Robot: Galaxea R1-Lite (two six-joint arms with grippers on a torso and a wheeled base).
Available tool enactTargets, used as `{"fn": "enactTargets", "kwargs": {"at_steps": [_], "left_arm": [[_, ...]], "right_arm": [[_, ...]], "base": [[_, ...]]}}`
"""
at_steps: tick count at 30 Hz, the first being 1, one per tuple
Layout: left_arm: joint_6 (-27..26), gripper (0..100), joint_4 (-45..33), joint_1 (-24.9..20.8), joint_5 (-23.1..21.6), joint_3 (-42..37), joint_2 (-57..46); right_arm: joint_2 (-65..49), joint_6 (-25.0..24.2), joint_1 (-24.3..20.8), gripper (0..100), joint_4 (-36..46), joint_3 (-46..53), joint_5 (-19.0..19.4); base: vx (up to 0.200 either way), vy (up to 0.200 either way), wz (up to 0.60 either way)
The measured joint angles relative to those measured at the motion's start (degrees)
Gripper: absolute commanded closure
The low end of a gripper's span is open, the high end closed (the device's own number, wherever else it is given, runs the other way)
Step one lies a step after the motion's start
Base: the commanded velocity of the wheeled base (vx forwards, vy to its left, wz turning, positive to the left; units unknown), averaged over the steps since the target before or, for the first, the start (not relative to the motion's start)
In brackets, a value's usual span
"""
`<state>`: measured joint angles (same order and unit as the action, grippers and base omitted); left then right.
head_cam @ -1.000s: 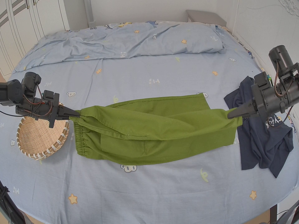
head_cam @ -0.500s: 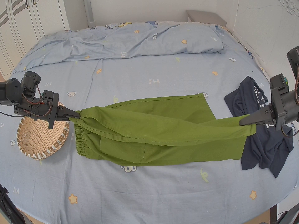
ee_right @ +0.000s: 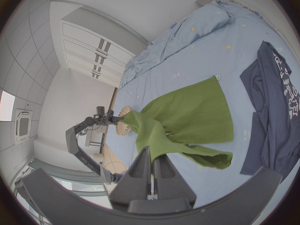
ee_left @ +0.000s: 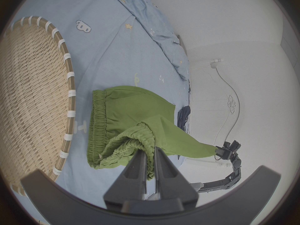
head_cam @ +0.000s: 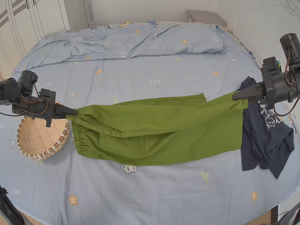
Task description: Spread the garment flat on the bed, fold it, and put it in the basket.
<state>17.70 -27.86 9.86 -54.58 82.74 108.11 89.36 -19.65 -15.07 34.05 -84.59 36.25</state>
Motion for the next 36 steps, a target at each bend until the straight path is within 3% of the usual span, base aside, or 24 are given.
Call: {"fn": "enactTargets", "kwargs": {"at_steps": [15,36], "left_arm": [[0.0,100,2.5,0.4,-0.4,0.4,0.8],[0.4,100,5.8,0.4,-0.3,2.1,4.9]], "right_arm": [[16.0,1.0,5.6,100,-3.9,-12.4,0.1],[28.7,1.1,7.6,100,-5.3,-22.9,0.6]], "base": [[0.000,0.000,0.00],[0.000,0.000,0.00]]}}
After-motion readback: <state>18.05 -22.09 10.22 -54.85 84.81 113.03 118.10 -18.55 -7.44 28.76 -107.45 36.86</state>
